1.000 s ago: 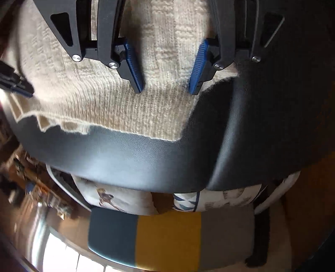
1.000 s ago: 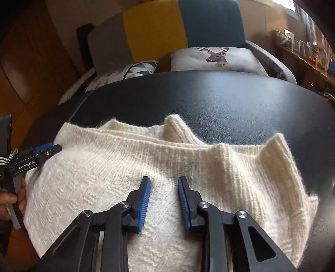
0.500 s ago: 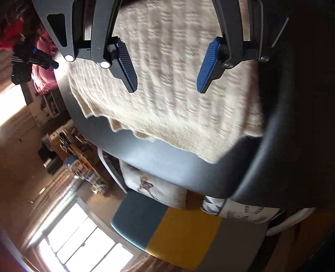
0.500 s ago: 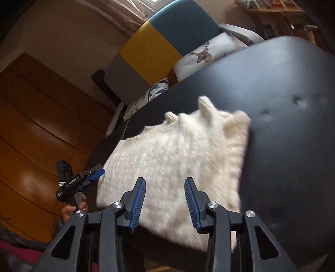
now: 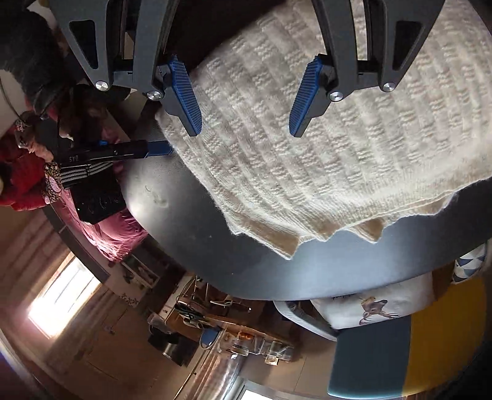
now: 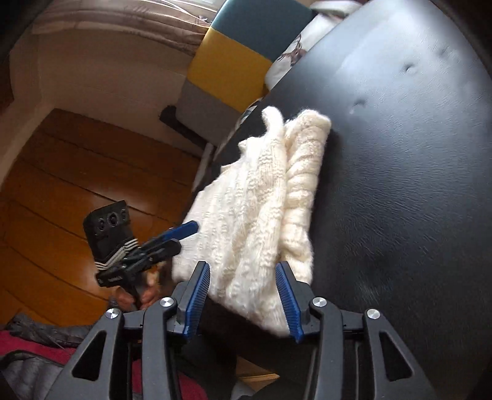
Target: Fold clothes
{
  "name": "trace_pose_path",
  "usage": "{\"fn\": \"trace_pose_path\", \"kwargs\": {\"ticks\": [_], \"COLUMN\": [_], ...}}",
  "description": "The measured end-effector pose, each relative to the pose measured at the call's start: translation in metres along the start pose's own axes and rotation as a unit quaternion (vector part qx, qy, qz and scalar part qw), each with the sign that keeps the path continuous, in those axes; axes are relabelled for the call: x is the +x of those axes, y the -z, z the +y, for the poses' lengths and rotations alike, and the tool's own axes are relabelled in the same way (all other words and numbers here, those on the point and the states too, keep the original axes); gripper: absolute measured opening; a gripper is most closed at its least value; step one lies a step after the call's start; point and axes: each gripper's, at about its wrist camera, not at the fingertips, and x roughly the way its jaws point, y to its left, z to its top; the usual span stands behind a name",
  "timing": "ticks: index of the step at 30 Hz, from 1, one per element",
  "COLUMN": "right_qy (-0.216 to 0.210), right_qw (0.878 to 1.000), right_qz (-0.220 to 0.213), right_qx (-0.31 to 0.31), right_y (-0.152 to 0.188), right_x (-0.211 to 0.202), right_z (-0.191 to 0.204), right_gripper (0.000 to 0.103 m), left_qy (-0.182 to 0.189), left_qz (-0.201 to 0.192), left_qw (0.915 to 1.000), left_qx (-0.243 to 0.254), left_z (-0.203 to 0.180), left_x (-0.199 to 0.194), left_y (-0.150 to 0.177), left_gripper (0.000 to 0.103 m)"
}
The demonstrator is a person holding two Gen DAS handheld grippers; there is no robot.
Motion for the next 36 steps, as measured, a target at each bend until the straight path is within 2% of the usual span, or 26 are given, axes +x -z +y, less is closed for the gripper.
{"fn": "trace_pose_path", "kwargs": {"ticks": [2,9,14,16,17,19,21,24,26,28,31,33,36], "right_qy": [-0.027,-0.057,-0.07,-0.073,-0.061,-0.049,-0.03,-0.01,0.01,0.015,0.017,0.006,-0.023], "right_qw": [0.999,0.992,0.978,0.96,0.947,0.925,0.916,0.918,0.928,0.947,0.975,0.986,0.986], "right_qz": [0.021,0.112,0.195,0.264,0.308,0.371,0.396,0.393,0.368,0.313,0.214,0.165,0.163], "right_qx": [0.008,-0.004,-0.037,-0.055,-0.067,-0.07,-0.061,-0.047,-0.057,-0.067,-0.052,-0.028,-0.013], "right_y": [-0.004,-0.013,-0.019,-0.013,-0.003,0.009,0.015,0.021,0.019,0.013,-0.004,-0.008,-0.007], "right_x": [0.007,0.028,0.06,0.078,0.085,0.09,0.083,0.065,0.051,0.031,0.006,-0.003,0.011], "right_z": [-0.008,-0.01,0.011,0.021,0.025,0.026,0.022,0.017,0.023,0.03,0.026,0.016,0.008], "right_gripper": [0.047,0.049,0.05,0.05,0.05,0.046,0.043,0.042,0.042,0.05,0.05,0.053,0.056], "left_qy": [0.006,0.017,0.019,0.014,0.013,0.012,0.005,-0.006,-0.006,0.006,0.028,0.031,0.031], "left_qz": [0.009,0.023,0.029,0.034,0.041,0.056,0.059,0.052,0.046,0.031,0.019,0.014,0.017], "left_qw": [0.9999,0.9993,0.9983,0.9974,0.9966,0.9947,0.9927,0.9914,0.9927,0.9935,0.9951,0.9958,0.9967], "left_qx": [0.001,0.026,0.047,0.062,0.07,0.086,0.105,0.12,0.111,0.109,0.093,0.085,0.073], "left_z": [-0.002,-0.003,-0.004,-0.006,-0.005,-0.004,-0.005,-0.008,-0.009,-0.01,-0.008,-0.006,-0.003], "left_x": [0.009,0.033,0.05,0.057,0.061,0.069,0.074,0.075,0.07,0.06,0.051,0.049,0.054], "left_y": [-0.007,-0.026,-0.04,-0.042,-0.041,-0.039,-0.035,-0.031,-0.034,-0.036,-0.042,-0.045,-0.047], "left_gripper": [0.06,0.06,0.06,0.06,0.06,0.06,0.06,0.06,0.06,0.06,0.06,0.06,0.06]}}
